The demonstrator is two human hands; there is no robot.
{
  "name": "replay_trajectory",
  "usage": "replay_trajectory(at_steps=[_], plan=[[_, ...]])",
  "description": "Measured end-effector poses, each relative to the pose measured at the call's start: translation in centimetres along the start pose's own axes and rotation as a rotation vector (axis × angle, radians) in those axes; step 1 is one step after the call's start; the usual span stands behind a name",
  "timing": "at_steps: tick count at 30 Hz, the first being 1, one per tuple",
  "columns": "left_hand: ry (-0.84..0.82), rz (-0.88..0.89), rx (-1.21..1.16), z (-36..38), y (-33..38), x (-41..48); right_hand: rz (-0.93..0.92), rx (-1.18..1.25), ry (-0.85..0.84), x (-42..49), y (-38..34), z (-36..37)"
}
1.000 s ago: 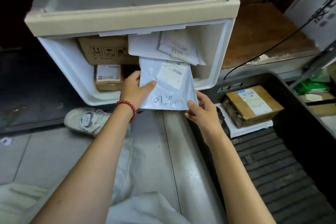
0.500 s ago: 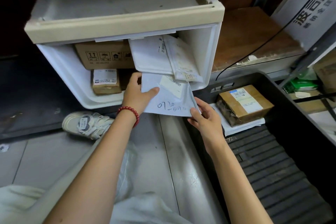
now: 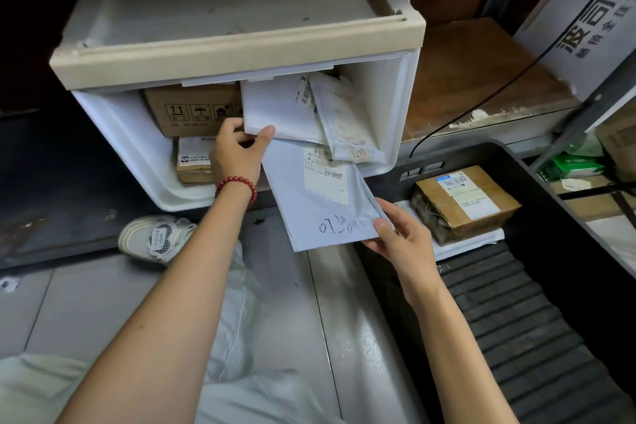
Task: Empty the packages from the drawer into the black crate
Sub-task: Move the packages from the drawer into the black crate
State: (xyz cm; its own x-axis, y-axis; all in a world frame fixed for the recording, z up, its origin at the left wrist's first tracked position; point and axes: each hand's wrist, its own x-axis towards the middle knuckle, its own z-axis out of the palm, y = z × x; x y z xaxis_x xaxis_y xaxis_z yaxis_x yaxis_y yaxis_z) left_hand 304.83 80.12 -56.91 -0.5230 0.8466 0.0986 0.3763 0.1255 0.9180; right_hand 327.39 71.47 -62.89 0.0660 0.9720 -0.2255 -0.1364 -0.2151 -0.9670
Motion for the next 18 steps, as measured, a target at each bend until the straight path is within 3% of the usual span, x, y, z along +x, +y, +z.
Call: replay_trajectory(at_steps=[7, 15, 18], plan=[[0.022, -0.031, 0.037, -0.4, -1.1, 1.2, 0.031, -0.204, -0.025, -0.4, -0.5, -3.0], [-0.08, -0.168, -0.048, -0.4, -0.5, 0.2, 0.078, -0.14, 0.266, -0.1, -0.4, -3.2], [-0.191, -0.248, -0.051, -0.9, -0.2, -0.8, 0.123, -0.04, 0.375, -0.1, -0.5, -2.9]])
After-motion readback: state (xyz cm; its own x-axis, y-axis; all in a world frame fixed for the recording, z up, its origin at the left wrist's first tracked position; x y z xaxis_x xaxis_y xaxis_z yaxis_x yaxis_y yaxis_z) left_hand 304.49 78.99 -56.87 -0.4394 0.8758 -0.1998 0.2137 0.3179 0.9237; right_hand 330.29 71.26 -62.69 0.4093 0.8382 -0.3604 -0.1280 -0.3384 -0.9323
